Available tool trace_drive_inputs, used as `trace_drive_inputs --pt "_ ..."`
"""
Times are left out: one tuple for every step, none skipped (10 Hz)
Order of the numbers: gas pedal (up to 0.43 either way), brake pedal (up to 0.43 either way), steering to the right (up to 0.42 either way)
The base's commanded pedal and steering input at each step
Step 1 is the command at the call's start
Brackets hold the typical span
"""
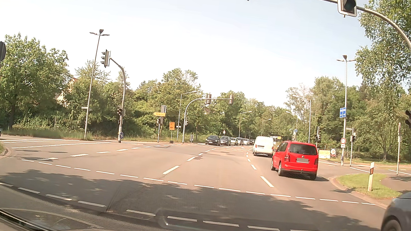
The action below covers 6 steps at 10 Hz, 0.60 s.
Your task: Follow the waypoints while adhering to traffic rules and regulations
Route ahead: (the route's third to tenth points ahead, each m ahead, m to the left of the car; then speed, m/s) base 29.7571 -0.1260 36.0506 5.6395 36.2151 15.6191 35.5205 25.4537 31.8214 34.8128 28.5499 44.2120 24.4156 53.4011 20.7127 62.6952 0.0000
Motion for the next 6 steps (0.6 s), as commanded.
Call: trace_drive_inputs --pt "0.0 0.226 -0.003" --pt "0.0 0.226 -0.003" --pt "0.0 0.226 -0.003" --pt "0.0 0.226 -0.003" --pt "0.0 0.232 -0.003" --pt "0.0 0.226 -0.003"
